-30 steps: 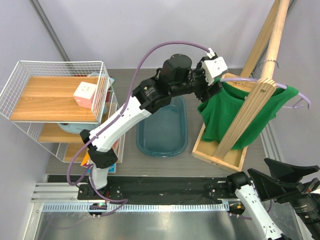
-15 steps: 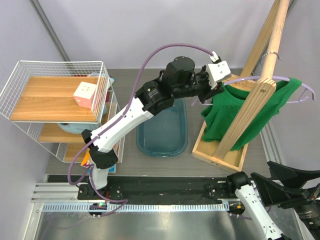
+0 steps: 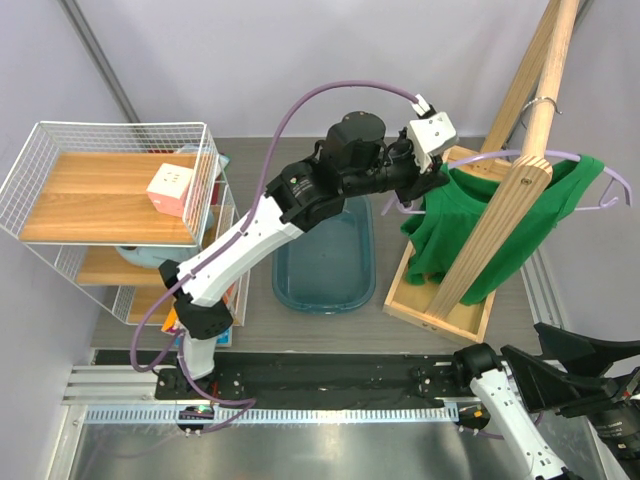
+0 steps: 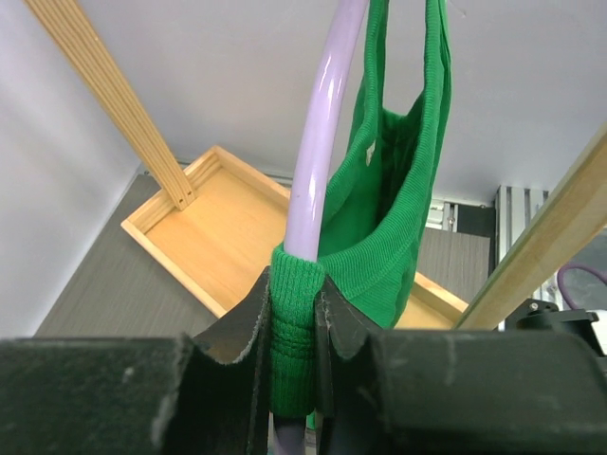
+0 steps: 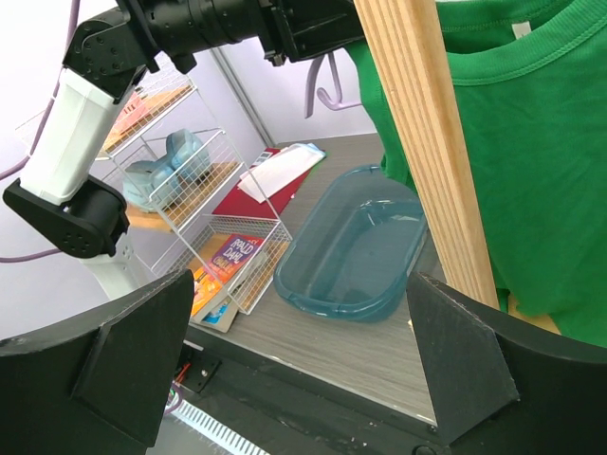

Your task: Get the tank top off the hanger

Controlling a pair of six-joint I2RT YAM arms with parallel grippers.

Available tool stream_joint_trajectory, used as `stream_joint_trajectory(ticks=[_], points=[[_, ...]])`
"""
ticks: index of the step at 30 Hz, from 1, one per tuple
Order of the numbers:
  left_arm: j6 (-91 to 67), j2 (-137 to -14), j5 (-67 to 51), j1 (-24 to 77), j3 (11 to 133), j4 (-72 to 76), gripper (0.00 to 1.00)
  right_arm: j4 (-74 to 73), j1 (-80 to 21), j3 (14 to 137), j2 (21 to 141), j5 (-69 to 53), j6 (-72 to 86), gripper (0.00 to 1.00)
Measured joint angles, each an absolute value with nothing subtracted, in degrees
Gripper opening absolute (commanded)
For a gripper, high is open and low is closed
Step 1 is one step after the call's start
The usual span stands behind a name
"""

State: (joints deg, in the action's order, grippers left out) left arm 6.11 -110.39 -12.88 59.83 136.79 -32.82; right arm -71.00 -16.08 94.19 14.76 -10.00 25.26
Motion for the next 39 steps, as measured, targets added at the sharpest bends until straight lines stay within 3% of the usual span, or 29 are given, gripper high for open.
stream_joint_trajectory(ticks=[30, 39], points=[[3.1, -104.6, -12.9, 57.3, 136.5, -32.0, 0.0, -71.3, -16.1, 95.2, 14.8, -10.0, 24.8, 1.0], [3.2, -101.0, -7.9, 57.4, 135.5, -32.0, 0.0, -71.3, -16.1, 95.2, 14.8, -10.4, 24.3, 1.0]])
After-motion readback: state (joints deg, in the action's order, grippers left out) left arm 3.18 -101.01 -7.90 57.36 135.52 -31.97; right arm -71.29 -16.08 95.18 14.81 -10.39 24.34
